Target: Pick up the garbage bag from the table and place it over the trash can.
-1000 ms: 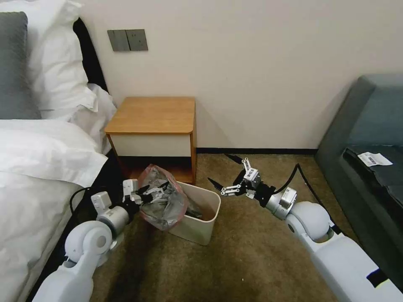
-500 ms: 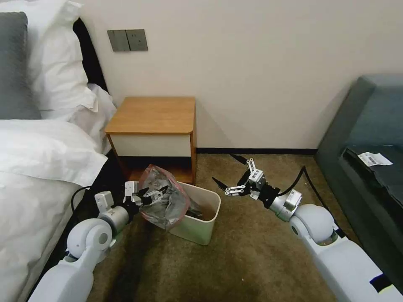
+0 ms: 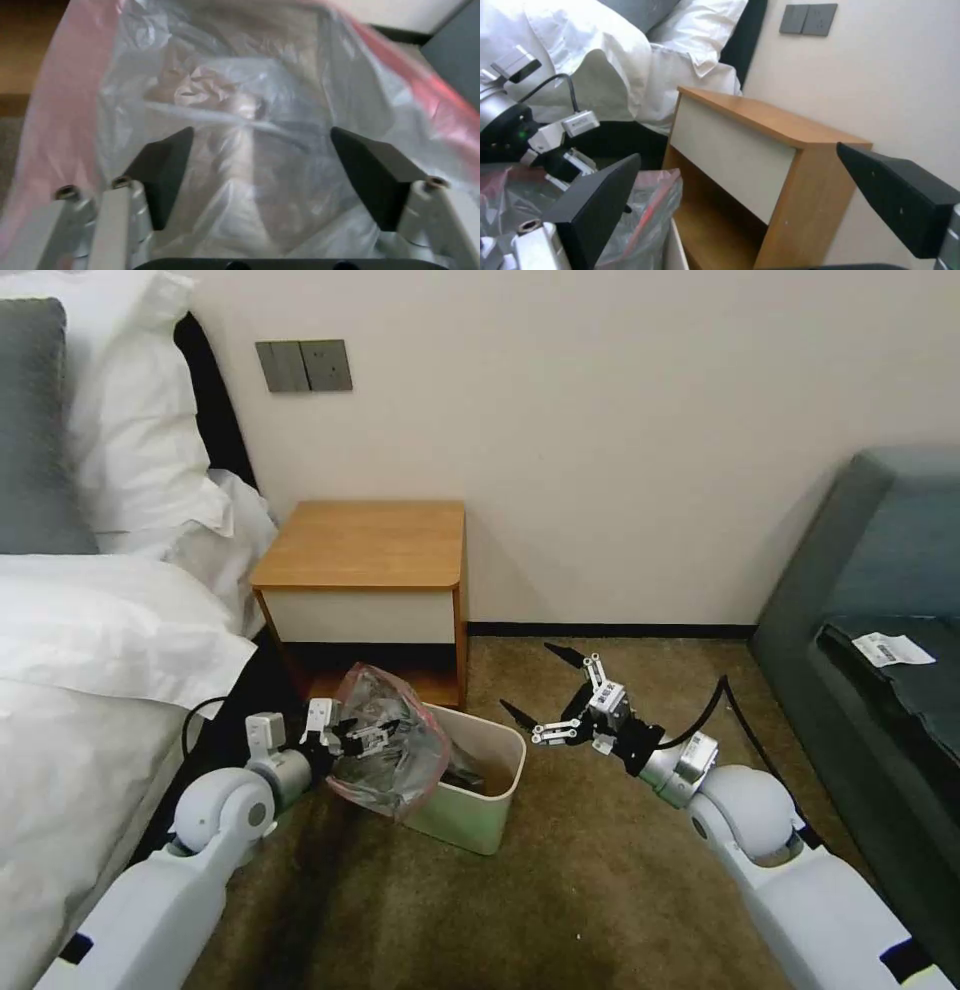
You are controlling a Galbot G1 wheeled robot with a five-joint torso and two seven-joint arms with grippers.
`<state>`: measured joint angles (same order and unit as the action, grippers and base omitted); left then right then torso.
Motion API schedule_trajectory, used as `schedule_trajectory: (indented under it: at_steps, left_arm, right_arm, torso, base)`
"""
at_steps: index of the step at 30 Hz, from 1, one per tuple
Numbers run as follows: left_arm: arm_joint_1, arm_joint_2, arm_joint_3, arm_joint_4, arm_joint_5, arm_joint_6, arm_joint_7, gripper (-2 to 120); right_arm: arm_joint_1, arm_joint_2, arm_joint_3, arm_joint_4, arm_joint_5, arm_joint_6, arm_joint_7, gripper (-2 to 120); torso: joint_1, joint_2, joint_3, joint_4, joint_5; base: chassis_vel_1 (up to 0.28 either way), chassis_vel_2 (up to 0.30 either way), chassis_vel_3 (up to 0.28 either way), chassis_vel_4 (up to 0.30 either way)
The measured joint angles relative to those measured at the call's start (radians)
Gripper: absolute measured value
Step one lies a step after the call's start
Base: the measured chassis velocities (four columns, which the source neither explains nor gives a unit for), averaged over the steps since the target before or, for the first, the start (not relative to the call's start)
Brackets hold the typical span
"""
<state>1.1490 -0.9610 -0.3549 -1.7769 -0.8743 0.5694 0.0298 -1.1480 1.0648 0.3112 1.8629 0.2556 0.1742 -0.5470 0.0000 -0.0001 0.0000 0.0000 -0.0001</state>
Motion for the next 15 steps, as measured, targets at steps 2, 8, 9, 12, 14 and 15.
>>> schedule_trajectory:
  at_steps: [2,8,9,12,14,15]
  left_arm:
    - [-0.003,0.004,0.009,0.007,0.004,0.001,0.004,70]
    - [-0.031,0.028,0.047,0.053,0.022,0.002,0.028,70]
    - [-0.037,0.028,0.053,0.060,0.023,0.002,0.030,70]
    - [-0.051,0.022,0.068,0.076,0.023,0.002,0.031,70]
    - [-0.064,0.013,0.084,0.092,0.024,0.002,0.031,70]
    - [-0.064,0.013,0.084,0.092,0.024,0.002,0.031,70]
  right_arm:
    - [-0.002,0.000,0.005,0.000,0.000,0.002,-0.004,100]
    - [-0.017,0.004,0.025,0.004,0.001,0.004,-0.044,100]
    - [-0.021,0.008,0.026,0.005,0.000,0.005,-0.047,100]
    - [-0.028,0.018,0.027,0.005,-0.003,0.009,-0.050,100]
    - [-0.033,0.025,0.026,0.007,-0.009,0.011,-0.052,100]
    - [-0.033,0.025,0.026,0.007,-0.009,0.011,-0.052,100]
  torso:
    - [0.000,0.000,0.000,0.0000,0.0000]
    - [0.000,0.000,0.000,0.0001,0.0000]
    - [0.000,0.000,0.000,0.0000,0.0000]
    - [0.000,0.000,0.000,0.0000,0.0002]
    - [0.000,0.000,0.000,0.0000,0.0001]
    - [0.000,0.000,0.000,0.0000,0.0001]
  base:
    - [0.000,0.000,0.000,0.000]
    - [0.000,0.000,0.000,0.000]
    - [0.000,0.000,0.000,0.000]
    - [0.000,0.000,0.000,0.000]
    - [0.000,0.000,0.000,0.000]
    - [0.000,0.000,0.000,0.000]
